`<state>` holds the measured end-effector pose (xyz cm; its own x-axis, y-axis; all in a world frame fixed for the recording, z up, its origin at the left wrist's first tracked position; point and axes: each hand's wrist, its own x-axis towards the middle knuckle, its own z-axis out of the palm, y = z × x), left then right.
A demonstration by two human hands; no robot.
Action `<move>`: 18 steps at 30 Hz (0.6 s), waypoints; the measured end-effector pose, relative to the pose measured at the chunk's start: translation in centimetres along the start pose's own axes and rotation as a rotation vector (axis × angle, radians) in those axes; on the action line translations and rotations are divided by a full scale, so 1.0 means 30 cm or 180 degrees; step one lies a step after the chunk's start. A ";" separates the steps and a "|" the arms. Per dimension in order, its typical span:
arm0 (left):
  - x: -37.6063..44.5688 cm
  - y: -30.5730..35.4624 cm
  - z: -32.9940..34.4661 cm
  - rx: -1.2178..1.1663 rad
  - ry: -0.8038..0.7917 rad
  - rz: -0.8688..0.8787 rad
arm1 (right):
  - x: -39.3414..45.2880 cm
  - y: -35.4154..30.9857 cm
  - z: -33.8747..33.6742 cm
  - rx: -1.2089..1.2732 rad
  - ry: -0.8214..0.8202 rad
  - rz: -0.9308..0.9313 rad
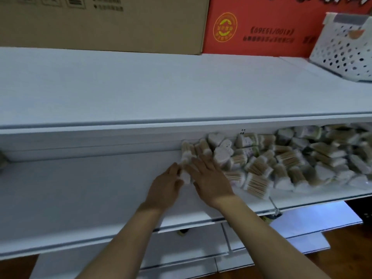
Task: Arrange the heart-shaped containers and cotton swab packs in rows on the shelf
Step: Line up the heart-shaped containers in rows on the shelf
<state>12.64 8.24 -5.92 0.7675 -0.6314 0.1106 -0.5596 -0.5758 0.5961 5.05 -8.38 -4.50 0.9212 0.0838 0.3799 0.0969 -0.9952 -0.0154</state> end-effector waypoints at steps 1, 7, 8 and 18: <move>-0.003 -0.004 -0.015 -0.0147 0.0028 -0.0023 | 0.016 -0.004 0.007 0.0027 -0.0042 -0.0020; -0.036 -0.027 -0.095 -0.1220 0.0363 -0.0523 | 0.075 0.028 -0.004 0.0197 0.0226 -0.0301; -0.042 -0.021 -0.111 -0.1356 0.0208 -0.0573 | 0.078 0.037 -0.011 0.0327 0.0333 -0.0294; -0.080 0.097 -0.198 -0.1621 0.0530 -0.0973 | 0.090 0.166 -0.091 0.0607 0.0432 -0.0429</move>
<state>11.02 11.16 0.27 0.9310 -0.3639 -0.0271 -0.1184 -0.3715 0.9208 7.00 -13.26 -1.03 0.8374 0.1944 0.5108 0.2962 -0.9469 -0.1254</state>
